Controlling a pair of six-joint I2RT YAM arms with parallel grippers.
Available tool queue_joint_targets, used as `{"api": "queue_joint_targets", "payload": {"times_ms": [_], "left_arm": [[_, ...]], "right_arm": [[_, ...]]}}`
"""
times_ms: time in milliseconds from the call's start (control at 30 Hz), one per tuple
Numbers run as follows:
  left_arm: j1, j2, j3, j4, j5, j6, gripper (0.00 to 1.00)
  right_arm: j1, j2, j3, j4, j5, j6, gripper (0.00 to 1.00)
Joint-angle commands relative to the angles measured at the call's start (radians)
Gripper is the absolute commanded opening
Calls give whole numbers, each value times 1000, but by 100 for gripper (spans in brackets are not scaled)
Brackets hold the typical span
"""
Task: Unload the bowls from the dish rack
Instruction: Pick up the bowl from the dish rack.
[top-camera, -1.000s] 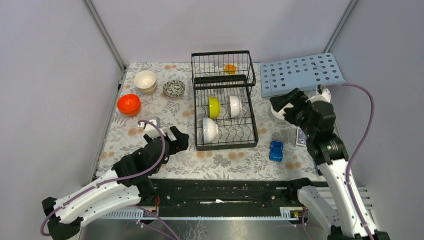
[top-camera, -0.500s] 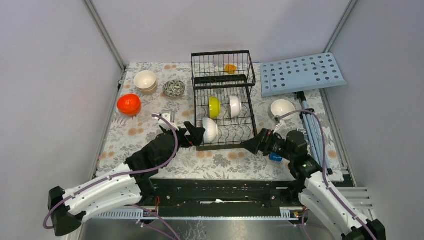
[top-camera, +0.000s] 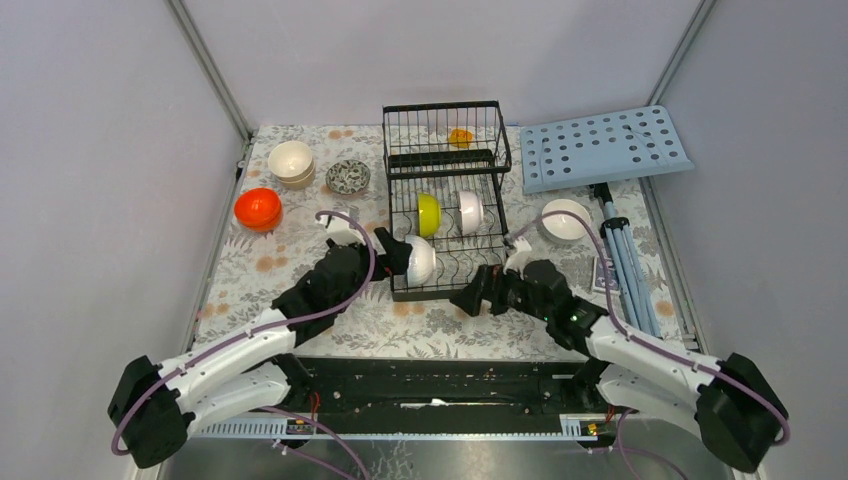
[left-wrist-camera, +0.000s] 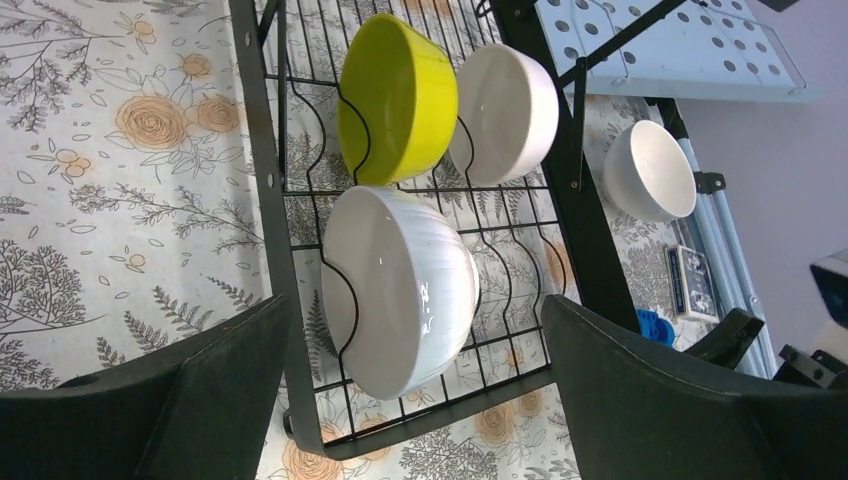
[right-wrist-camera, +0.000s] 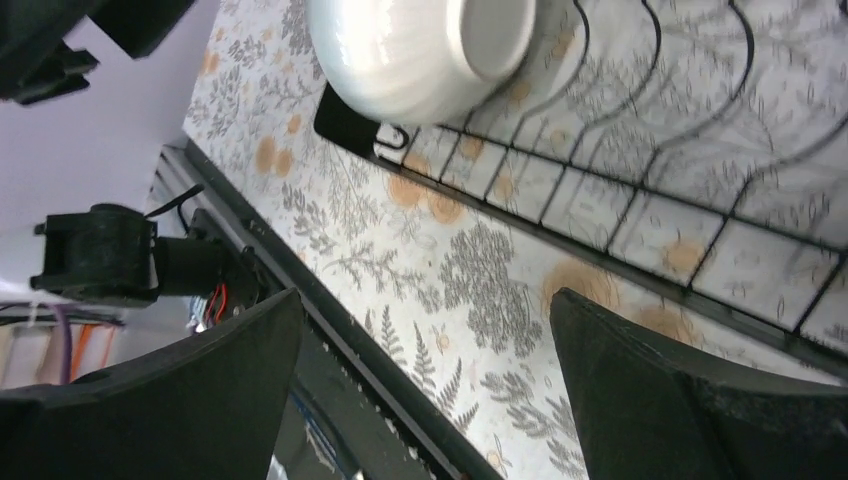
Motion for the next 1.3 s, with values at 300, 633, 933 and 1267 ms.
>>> {"api": "queue_joint_targets", "payload": {"times_ms": [300, 633, 933, 1267], "left_arm": [[30, -257, -111, -79, 41, -188, 98], [30, -400, -113, -253, 5, -182, 99], [30, -464, -127, -303, 1, -186, 99], [30, -479, -127, -329, -1, -193, 99]], "right_arm": [[257, 446, 652, -463, 523, -197, 100], [310, 644, 814, -528, 639, -191, 100], [310, 708, 874, -529, 629, -179, 100], [310, 786, 926, -558, 689, -134, 100]]}}
